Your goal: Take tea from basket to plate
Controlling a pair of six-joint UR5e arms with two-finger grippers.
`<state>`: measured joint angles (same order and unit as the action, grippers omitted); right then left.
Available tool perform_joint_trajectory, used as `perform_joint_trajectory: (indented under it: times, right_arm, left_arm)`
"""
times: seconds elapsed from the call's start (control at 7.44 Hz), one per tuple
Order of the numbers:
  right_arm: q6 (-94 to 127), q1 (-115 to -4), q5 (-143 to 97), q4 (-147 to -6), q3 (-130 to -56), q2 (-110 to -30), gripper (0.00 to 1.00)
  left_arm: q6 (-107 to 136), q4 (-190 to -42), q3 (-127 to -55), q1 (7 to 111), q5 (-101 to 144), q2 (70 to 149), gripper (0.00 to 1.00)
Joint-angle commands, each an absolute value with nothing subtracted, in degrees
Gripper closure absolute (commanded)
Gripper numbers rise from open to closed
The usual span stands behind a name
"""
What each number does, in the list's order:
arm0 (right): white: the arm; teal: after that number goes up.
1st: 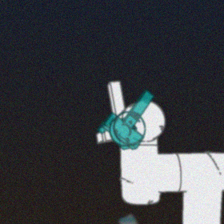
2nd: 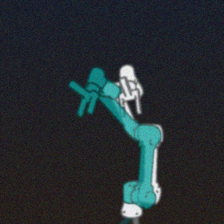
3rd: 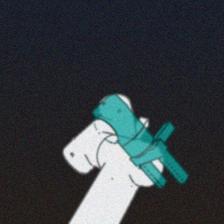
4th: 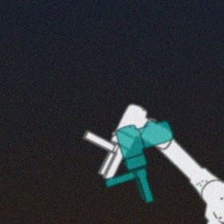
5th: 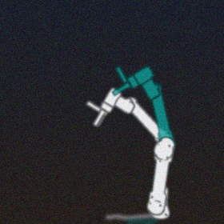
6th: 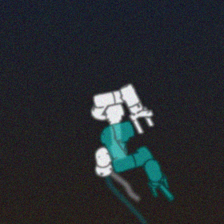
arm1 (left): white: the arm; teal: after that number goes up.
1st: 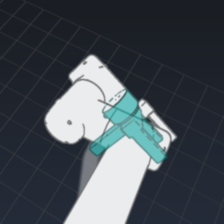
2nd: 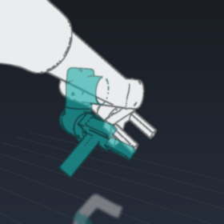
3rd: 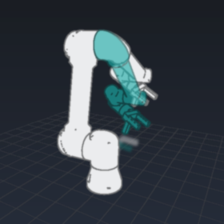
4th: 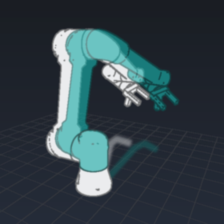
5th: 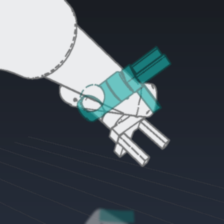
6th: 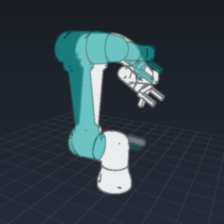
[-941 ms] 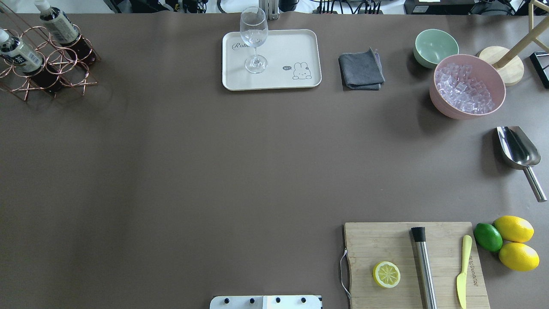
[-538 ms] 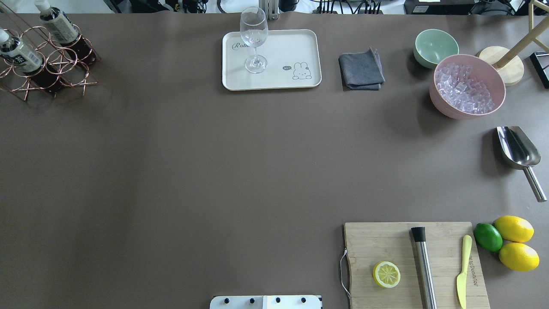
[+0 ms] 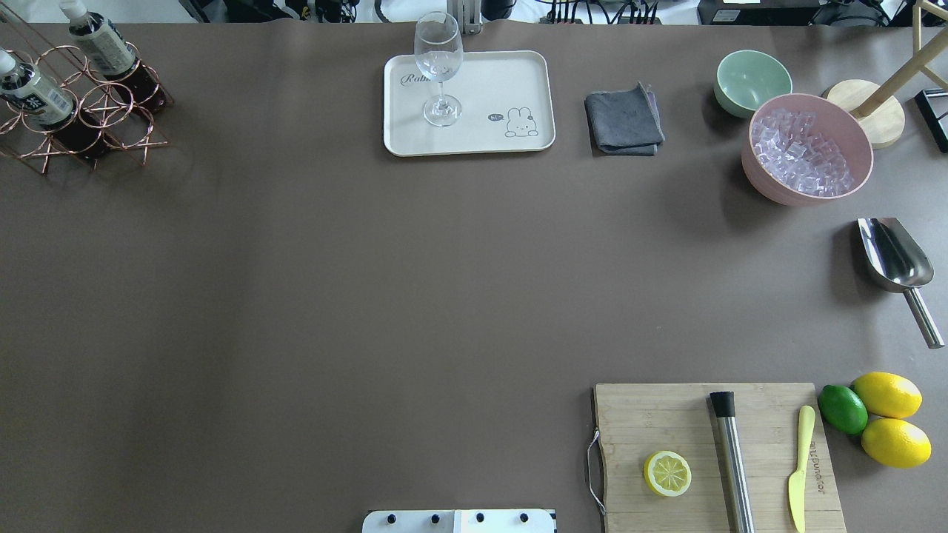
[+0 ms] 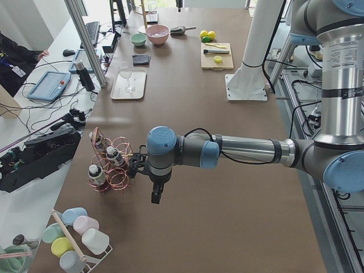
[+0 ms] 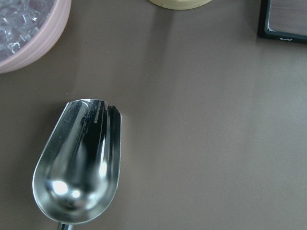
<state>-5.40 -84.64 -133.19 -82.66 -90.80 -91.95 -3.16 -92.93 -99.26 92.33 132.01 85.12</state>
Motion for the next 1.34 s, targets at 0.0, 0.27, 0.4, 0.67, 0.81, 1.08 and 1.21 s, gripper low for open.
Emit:
perform_joint_trajectory:
  times: [0.0, 0.27, 0.4, 0.67, 0.81, 1.08, 1.21]
  right_arm:
    - [-5.36, -84.64, -133.33, -82.79, -90.70, -92.11, 0.00]
    - [-5.19, -84.73, -136.39, -83.05, -90.62, -91.76, 0.00]
    - [-5.19, -84.73, -136.32, -83.06, -90.53, -91.58, 0.00]
    - [3.53, -84.73, -137.02, -83.23, -90.79, -91.32, 0.00]
    - [5.52, -84.73, -137.46, -82.80, -91.05, -91.32, 0.00]
    - [5.97, -84.73, -137.37, -82.97, -90.61, -91.32, 0.00]
    - [6.24, -84.73, -137.37, -83.23, -90.53, -91.41, 0.00]
  left_arm:
    - [-3.08, -92.99, -100.19, 92.37, 132.53, 85.43, 0.02]
    - [-3.08, -93.08, -99.76, 92.37, 135.70, 85.43, 0.02]
    - [-3.16, -92.99, -99.67, 92.37, 135.70, 85.43, 0.02]
    - [-3.08, -93.08, -99.23, 92.37, 135.62, 85.43, 0.02]
    - [-2.90, -93.08, -99.14, 92.29, 135.44, 85.34, 0.02]
    - [-2.90, -93.08, -98.44, 92.29, 135.44, 85.43, 0.02]
    - [-2.99, -93.08, -98.09, 92.29, 135.44, 85.52, 0.02]
